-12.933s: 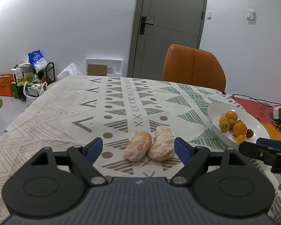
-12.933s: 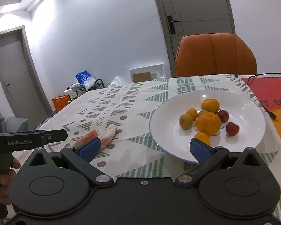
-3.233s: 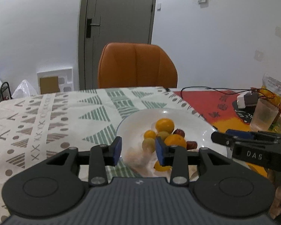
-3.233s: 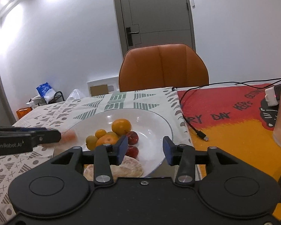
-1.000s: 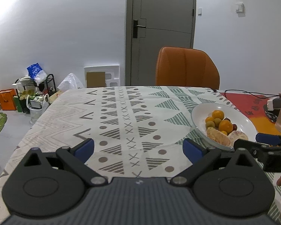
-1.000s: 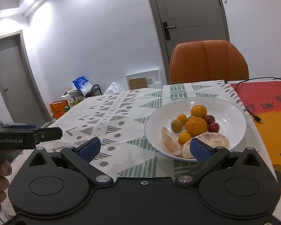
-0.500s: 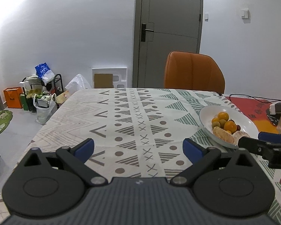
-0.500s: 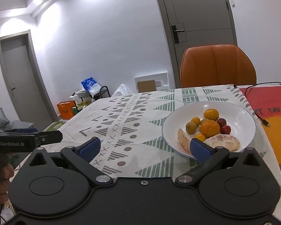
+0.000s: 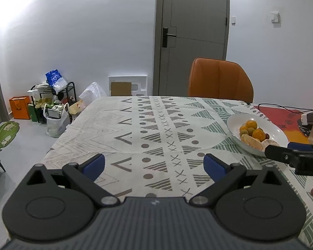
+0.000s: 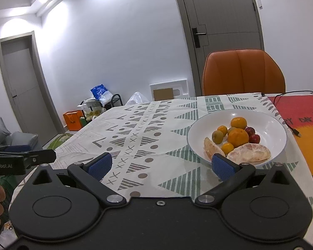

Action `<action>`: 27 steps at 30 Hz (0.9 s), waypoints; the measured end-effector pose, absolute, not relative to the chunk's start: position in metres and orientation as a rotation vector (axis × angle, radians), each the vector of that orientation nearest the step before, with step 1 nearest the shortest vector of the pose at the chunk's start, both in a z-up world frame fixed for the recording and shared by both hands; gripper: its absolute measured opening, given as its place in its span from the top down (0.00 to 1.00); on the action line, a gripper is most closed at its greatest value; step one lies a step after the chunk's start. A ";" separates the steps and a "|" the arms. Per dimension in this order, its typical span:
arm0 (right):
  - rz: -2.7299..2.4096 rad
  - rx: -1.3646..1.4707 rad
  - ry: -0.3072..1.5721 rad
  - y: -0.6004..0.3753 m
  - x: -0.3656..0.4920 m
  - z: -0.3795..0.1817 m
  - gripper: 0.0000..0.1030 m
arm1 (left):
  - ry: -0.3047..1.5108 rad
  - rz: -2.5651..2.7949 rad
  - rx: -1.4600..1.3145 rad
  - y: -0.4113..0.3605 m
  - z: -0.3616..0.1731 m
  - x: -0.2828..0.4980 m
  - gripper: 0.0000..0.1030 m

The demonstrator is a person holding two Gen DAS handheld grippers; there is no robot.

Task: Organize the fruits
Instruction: 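Withdraw both open tools away from the plate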

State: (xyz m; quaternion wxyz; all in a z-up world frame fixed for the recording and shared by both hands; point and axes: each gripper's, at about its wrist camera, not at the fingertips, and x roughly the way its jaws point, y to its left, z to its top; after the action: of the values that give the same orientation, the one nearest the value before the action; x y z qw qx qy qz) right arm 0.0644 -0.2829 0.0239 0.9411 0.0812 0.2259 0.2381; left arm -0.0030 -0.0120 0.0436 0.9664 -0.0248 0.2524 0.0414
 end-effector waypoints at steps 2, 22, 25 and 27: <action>0.483 0.166 0.461 -0.280 0.061 0.024 0.00 | 0.512 0.090 -0.057 -0.009 0.043 -0.005 0.03; 0.477 0.150 0.460 -0.271 0.044 0.034 0.00 | 0.511 0.081 -0.076 0.001 0.042 -0.021 0.03; 0.470 0.154 0.475 -0.273 0.043 0.034 0.00 | 0.512 0.090 -0.083 0.003 0.042 -0.020 0.03; 0.469 0.160 0.476 -0.275 0.041 0.034 0.00 | 0.514 0.095 -0.083 0.004 0.043 -0.020 0.03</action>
State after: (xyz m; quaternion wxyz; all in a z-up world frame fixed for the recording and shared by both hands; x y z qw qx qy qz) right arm 0.0413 -0.2747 0.0337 0.9415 0.0782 0.2336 0.2299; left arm -0.0200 0.0036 0.0431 0.9652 -0.0411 0.2539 0.0468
